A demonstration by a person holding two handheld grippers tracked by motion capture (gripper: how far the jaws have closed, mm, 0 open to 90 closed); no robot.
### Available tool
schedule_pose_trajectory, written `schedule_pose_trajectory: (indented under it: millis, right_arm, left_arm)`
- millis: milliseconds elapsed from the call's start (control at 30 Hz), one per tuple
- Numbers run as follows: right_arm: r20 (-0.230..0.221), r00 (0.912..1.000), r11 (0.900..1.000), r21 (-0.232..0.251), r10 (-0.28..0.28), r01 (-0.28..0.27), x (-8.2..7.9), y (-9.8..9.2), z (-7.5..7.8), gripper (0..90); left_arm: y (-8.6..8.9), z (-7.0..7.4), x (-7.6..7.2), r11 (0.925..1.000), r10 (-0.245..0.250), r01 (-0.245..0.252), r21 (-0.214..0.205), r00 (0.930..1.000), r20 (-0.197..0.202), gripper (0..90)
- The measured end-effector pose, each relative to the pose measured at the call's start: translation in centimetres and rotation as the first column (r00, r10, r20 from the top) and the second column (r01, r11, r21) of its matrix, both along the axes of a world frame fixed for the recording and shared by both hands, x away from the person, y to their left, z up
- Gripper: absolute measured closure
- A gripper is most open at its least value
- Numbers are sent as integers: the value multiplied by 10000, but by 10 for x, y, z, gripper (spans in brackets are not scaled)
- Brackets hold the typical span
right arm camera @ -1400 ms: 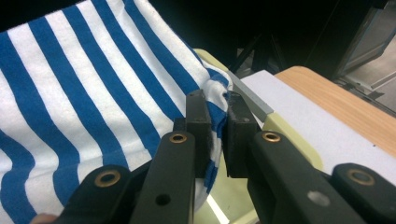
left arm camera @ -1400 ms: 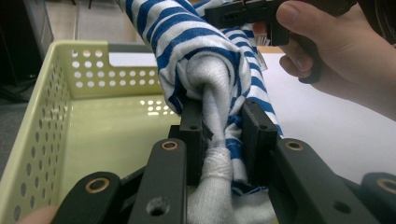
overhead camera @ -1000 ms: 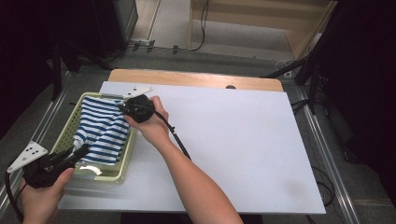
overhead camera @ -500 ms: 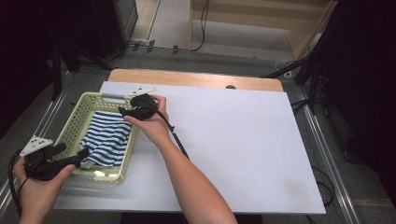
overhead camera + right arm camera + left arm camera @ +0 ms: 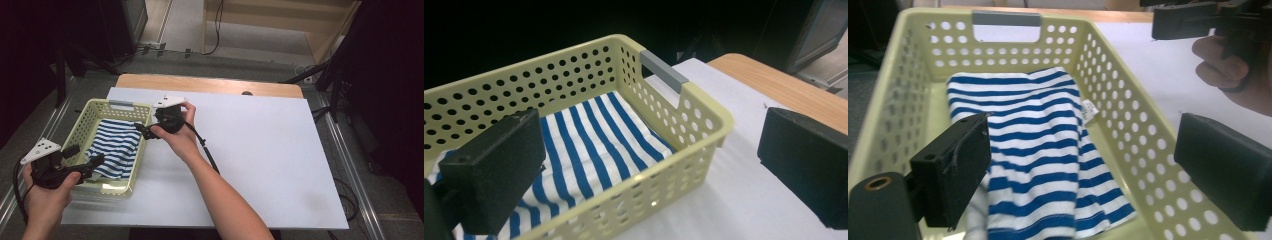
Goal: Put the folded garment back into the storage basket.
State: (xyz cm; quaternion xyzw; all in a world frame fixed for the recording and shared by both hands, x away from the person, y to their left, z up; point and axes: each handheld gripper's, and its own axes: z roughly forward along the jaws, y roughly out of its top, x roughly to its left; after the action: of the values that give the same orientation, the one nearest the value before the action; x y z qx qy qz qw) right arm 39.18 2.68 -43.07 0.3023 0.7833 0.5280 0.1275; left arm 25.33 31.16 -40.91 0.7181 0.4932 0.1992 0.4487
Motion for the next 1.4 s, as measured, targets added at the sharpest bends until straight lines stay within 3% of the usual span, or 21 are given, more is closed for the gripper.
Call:
schedule_pose_trajectory:
  millis: [167,267,367,633,833,1100,1267,1400]
  right_arm:
    - [206,9998,9999,124,-57,54,-12,-20,3,0]
    - [247,9996,9997,222,-144,139,-19,-34,4,0]
    - [326,9991,9990,359,-266,254,-26,-50,5,0]
    - [513,9968,9975,389,-615,595,-44,-91,2,0]
    - [865,9913,9946,375,-997,967,-62,-123,-1,0]
    - [882,9847,9882,445,-1502,1467,-87,-169,-13,0]
    - [815,9794,9824,434,-1848,1817,-104,-198,-21,0]
    - [904,9694,9735,354,-2281,2258,-118,-224,-27,0]
  left_arm:
    - [-13,4,7,9990,-449,451,81,9989,-157,92]
    - [-20,6,12,9978,-629,634,191,9977,-237,163]
    - [-26,7,19,9970,-767,764,-97,9965,-340,275]
    - [-43,5,38,9928,-1019,1070,536,9908,-889,450]
    - [-49,3,53,9918,-880,996,807,9868,-1362,536]
    - [-60,-11,68,9818,-857,1195,1475,9723,-2173,640]
    - [-64,-17,75,9765,-836,1334,1695,9584,-2728,659]
    - [-69,-22,81,9695,-717,1396,2015,9475,-3116,672]
